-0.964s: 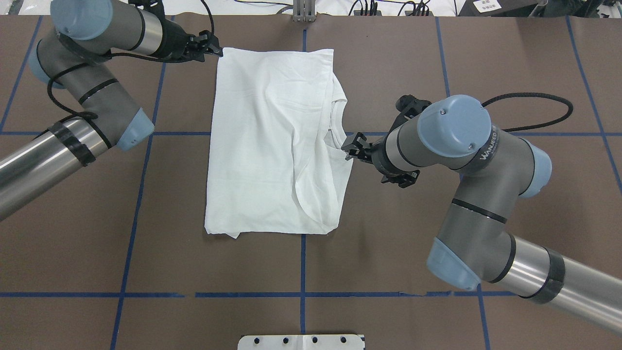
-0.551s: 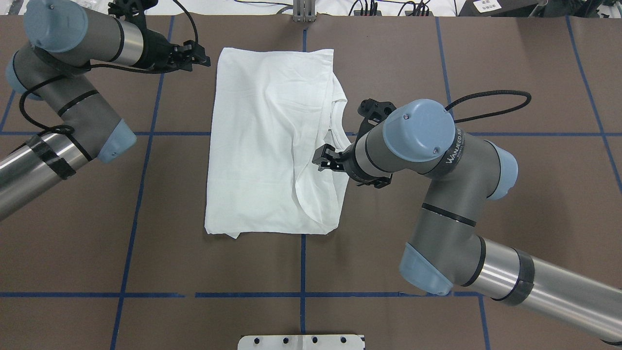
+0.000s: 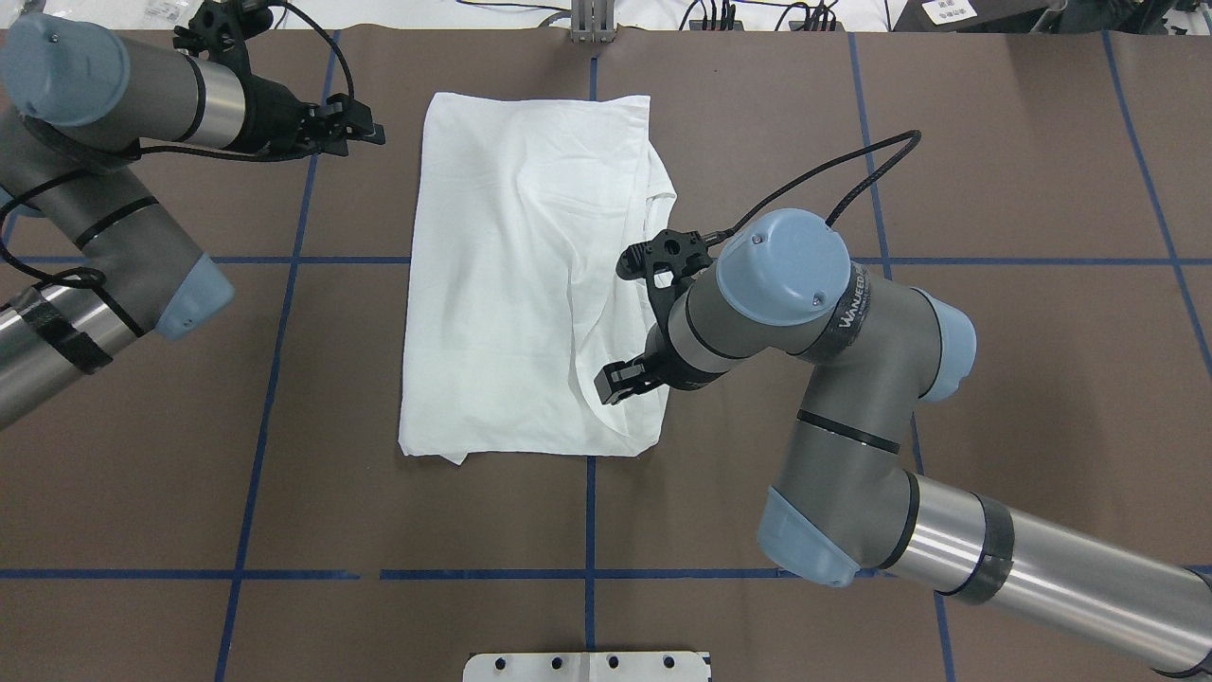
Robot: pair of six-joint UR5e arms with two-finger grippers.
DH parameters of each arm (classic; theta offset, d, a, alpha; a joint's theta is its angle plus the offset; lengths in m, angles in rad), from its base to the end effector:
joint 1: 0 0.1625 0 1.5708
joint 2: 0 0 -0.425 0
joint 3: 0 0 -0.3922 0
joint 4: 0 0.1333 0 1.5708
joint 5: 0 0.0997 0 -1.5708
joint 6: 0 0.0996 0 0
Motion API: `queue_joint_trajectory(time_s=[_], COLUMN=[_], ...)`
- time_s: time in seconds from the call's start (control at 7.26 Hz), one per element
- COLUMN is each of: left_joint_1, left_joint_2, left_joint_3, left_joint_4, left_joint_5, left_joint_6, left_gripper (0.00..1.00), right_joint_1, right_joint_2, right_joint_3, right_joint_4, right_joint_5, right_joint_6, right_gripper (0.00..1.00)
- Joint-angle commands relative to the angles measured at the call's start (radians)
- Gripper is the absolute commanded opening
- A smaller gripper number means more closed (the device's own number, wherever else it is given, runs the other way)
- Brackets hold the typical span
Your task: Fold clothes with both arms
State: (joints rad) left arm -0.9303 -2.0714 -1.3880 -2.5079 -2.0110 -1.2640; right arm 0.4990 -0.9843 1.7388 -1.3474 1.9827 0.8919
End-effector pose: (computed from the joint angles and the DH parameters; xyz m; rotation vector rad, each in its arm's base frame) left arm 0.3414 -0.6101 0.3460 0.4050 1.2250 -0.2589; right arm -0.5281 -0.3942 0.2162 0.2216 -1.0158 -0.3648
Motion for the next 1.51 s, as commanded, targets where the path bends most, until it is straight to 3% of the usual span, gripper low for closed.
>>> queue_joint_trajectory(time_s=[0.0,0.41,0.55,0.83,1.38], left_joint_1=[0.001,0.001,0.001,0.002,0.008], left_joint_2=[0.031,0.034,0.034,0.033,0.028], left_joint_3=[-0.017,-0.011,-0.011,-0.014,-0.016], left_joint_4=[-0.002,-0.002,-0.002,-0.003,-0.012], left_joint_5=[0.0,-0.002,-0.002,0.0,0.0], left_joint_6=[-0.037,-0.043,-0.043,-0.046,-0.093], left_gripper=[0.62,0.63,0.63,0.64,0.65], right_joint_1=[-0.04,-0.074,-0.079,-0.079,-0.076], right_joint_2=[0.073,0.072,0.072,0.056,-0.017], right_joint_3=[-0.114,-0.116,-0.113,-0.099,0.002], right_joint_4=[-0.001,-0.032,-0.038,-0.038,-0.065], right_joint_5=[-0.01,-0.067,-0.07,-0.07,-0.058], right_joint_6=[-0.091,-0.093,-0.09,-0.088,-0.077], right_gripper=[0.7,0.58,0.42,0.0,0.0])
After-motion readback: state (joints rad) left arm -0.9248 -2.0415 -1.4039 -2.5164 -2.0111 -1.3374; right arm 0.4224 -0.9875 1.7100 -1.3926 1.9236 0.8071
